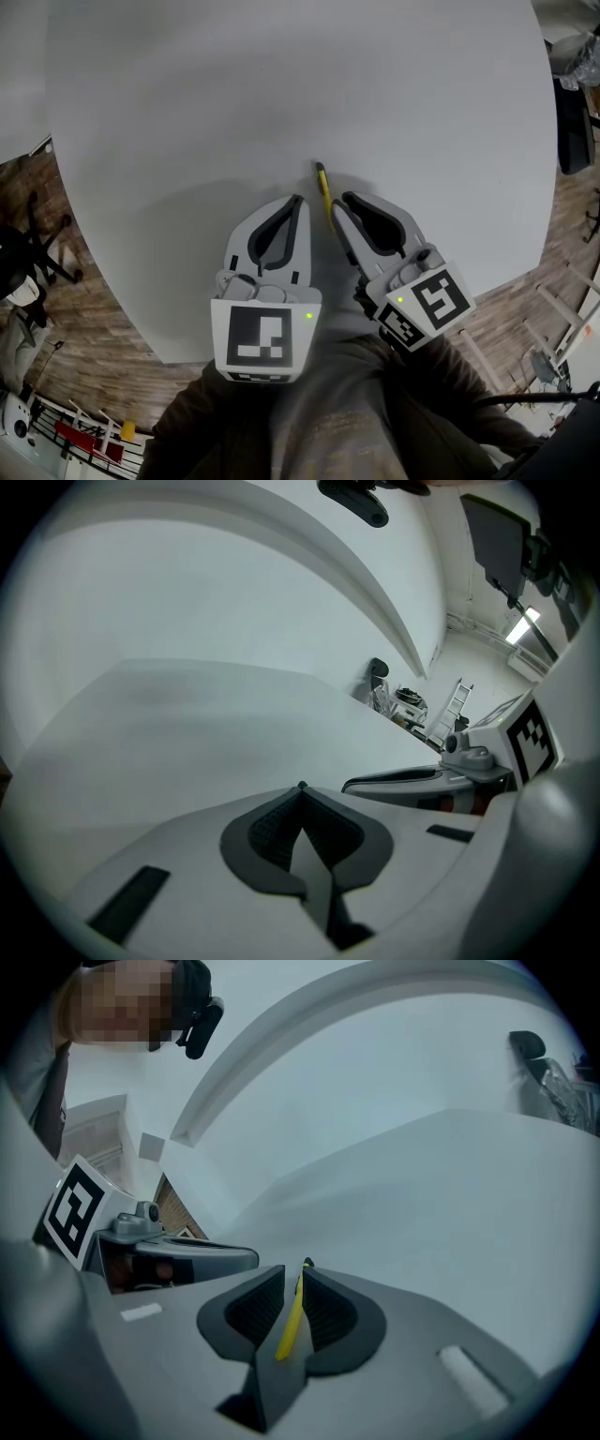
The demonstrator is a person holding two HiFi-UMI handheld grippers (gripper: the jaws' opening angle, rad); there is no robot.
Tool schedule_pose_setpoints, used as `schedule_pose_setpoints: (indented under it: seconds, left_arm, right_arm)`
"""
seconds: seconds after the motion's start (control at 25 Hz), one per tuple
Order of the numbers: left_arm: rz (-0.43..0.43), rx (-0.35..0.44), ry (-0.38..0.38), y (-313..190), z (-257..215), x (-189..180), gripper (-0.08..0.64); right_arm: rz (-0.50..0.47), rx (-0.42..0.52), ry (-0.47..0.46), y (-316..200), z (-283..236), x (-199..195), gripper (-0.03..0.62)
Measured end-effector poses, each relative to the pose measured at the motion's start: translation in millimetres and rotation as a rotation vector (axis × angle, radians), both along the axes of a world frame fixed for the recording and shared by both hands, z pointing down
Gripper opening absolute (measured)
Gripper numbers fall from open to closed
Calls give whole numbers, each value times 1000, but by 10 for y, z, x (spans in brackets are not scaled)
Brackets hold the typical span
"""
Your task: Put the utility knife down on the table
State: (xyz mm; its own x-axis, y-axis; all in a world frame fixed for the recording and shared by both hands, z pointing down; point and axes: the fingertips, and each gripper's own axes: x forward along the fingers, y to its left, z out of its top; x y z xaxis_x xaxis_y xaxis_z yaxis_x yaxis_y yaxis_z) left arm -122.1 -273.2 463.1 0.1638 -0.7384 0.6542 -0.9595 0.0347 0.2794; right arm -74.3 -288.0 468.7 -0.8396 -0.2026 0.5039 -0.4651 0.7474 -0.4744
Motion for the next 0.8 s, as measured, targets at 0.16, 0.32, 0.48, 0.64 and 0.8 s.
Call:
schedule_pose_setpoints:
  seconds: [0.16, 0.32, 0.48, 0.64, 0.8]
  left_arm:
    - [-2, 12, -12, 33, -72, -2, 2]
    - [-10, 47, -37, 88, -238, 50, 3]
    - [-25, 104, -68, 174, -518, 135, 2]
    - [-36, 160, -104, 311, -878, 295, 3]
    - [-47, 210, -176, 445, -1213, 387, 2]
  right_arm:
    - [-4, 20, -13, 3, -97, -19, 50]
    - [-22, 57, -37, 63, -278, -14, 21]
    - [-47, 98, -75, 199, -575, 24, 3]
    - [-60, 152, -124, 342, -975, 146, 2]
    - [-59, 240, -186, 411, -1378, 228, 2]
